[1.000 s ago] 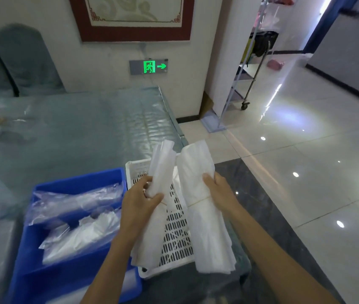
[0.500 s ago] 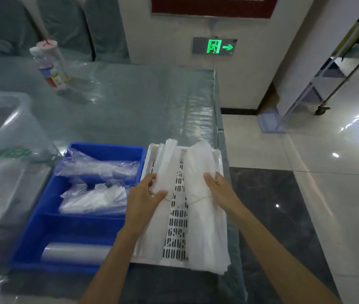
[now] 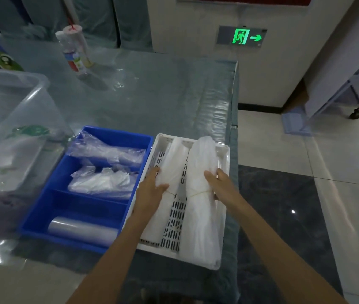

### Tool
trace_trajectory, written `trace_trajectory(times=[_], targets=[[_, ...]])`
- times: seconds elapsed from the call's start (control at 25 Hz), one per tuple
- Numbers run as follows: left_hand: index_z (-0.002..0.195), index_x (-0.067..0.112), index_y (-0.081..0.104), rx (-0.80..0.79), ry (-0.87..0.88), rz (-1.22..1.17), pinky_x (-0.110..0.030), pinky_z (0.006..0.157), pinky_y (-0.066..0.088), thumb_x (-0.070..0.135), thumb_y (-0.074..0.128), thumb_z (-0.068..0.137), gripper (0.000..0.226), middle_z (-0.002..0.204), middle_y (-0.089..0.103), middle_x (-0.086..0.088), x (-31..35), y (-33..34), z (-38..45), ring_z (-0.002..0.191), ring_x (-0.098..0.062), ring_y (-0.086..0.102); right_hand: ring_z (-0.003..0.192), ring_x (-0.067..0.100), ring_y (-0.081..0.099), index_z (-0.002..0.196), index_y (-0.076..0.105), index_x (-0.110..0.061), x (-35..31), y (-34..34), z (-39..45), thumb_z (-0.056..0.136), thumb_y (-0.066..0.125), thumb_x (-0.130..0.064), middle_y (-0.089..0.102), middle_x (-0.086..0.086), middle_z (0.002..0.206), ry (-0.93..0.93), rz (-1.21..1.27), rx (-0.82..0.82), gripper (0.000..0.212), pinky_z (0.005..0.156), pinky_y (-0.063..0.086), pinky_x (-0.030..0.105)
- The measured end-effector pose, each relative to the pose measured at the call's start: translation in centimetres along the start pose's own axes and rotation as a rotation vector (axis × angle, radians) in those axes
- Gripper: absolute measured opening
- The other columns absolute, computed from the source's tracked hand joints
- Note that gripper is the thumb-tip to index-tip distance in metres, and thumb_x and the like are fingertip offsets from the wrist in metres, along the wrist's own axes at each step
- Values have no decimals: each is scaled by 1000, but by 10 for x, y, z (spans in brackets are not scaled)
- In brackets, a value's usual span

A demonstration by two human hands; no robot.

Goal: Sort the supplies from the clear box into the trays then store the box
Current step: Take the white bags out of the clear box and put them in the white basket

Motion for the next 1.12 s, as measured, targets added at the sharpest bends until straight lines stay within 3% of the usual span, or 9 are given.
trace_trajectory(times=[0.16,0.24,0.44,0.52,0.64,0.76,0.84,0.96,1.12], targets=[[143,21,32,22,98,111,-38,105,40,17,62,89,62,147,37,-2,-4,-1,-3,125,-22,47,116,33,54,123,46,-4,1,-1,3,95,47,-39,53,18,129,20,38,-7,44,96,48,53],[143,21,31,36,211,283,-36,97,44,16,63,88,63,145,35,-2,-1,-4,-6,124,-20,45,113,29,57,117,49,-9,0,0,3,95,47,-39,56,13,126,20,50,-13,37,95,49,52],[123,18,52,2,420,619,-39,75,57,14,70,81,46,129,46,-4,-2,-10,-5,117,-26,46,105,18,59,119,48,-23,-15,8,3,96,46,-37,59,-2,118,-24,73,-13,26,94,51,47],[119,16,57,-6,447,613,-40,77,56,17,70,83,39,124,52,-5,0,-13,-2,117,-26,47,106,17,59,116,47,-26,-21,10,2,97,46,-35,59,-2,118,-63,78,6,22,95,50,47],[125,20,55,-41,409,442,-33,88,49,36,49,96,33,125,56,3,18,-21,0,116,-16,50,110,17,57,123,46,-25,-33,15,-2,99,44,-34,57,-2,124,-95,108,23,26,97,49,43],[127,24,53,-213,329,138,-26,94,45,45,33,100,40,122,60,9,41,-19,-7,109,-9,56,119,19,52,139,38,-21,-48,23,-5,99,43,-40,51,-5,132,-119,146,26,45,98,49,43],[123,33,51,-303,236,-98,-20,87,49,51,35,97,35,115,61,15,52,-15,-14,105,-5,59,118,17,54,137,39,-22,-57,28,-7,97,46,-41,52,-6,132,-155,199,31,45,96,51,42],[99,45,46,-309,63,-320,-8,60,44,46,46,95,4,96,56,23,56,-17,-17,85,8,56,113,17,58,128,46,-22,-64,32,-8,94,54,-40,57,-4,125,-213,199,79,40,92,53,45],[94,34,51,-307,20,-388,-15,66,44,46,56,90,13,95,58,14,48,-22,-6,86,0,56,109,18,59,125,48,-18,-68,29,-8,87,63,-40,59,-1,118,-245,60,195,46,92,53,46]])
Point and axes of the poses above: each hand's wrist, its own z-axis towards the middle knuckle, its own y-axis out of the palm, x = y × z, the point moved 6 cm from there along z, towards the middle knuckle
